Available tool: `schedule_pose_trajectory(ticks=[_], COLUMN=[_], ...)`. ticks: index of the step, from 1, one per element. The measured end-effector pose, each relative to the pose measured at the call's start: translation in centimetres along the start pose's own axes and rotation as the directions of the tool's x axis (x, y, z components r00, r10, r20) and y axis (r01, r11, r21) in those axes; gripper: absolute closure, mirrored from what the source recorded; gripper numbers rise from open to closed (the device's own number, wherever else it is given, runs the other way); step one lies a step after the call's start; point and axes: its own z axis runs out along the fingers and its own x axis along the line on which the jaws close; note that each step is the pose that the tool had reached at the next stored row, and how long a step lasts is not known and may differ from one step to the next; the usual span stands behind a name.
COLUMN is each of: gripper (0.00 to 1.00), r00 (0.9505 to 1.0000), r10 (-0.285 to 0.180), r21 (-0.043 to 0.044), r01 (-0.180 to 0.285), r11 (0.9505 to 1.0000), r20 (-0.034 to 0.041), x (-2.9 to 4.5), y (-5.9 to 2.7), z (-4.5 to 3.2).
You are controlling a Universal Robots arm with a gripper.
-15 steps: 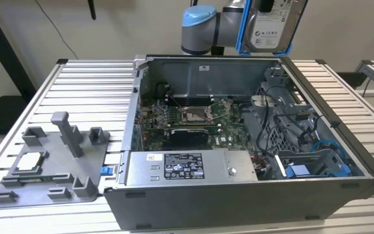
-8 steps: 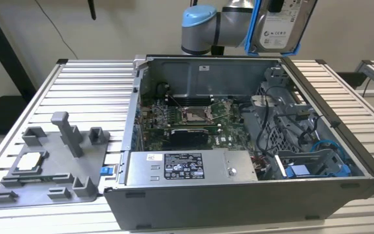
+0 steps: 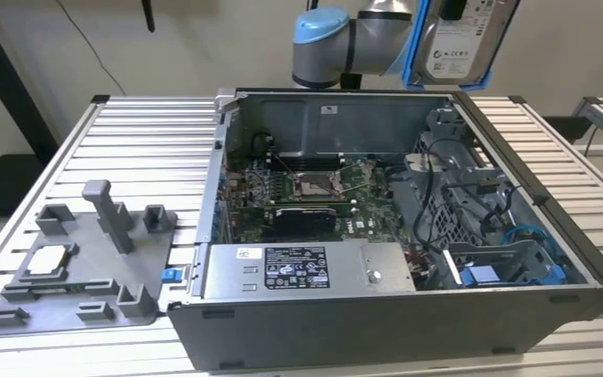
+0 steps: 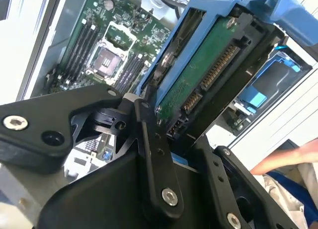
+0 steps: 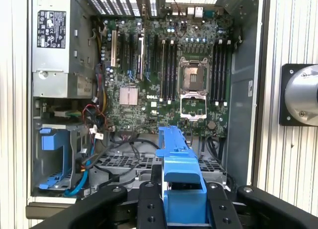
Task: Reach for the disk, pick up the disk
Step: 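Pick up the disk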
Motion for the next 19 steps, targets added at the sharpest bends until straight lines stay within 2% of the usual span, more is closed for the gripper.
schedule_pose_trajectory(ticks=[11,19], gripper=[1.0,1.0], r00=[1.0,1.0], r10=[0.0,0.001], r21=[-0.0001,-0.0028], r01=[0.0,-0.001], r11=[1.0,1.0], r20=[0.0,0.0], x=[0.02,1.07], y=[-0.03,-0.02], z=[0.0,0.04])
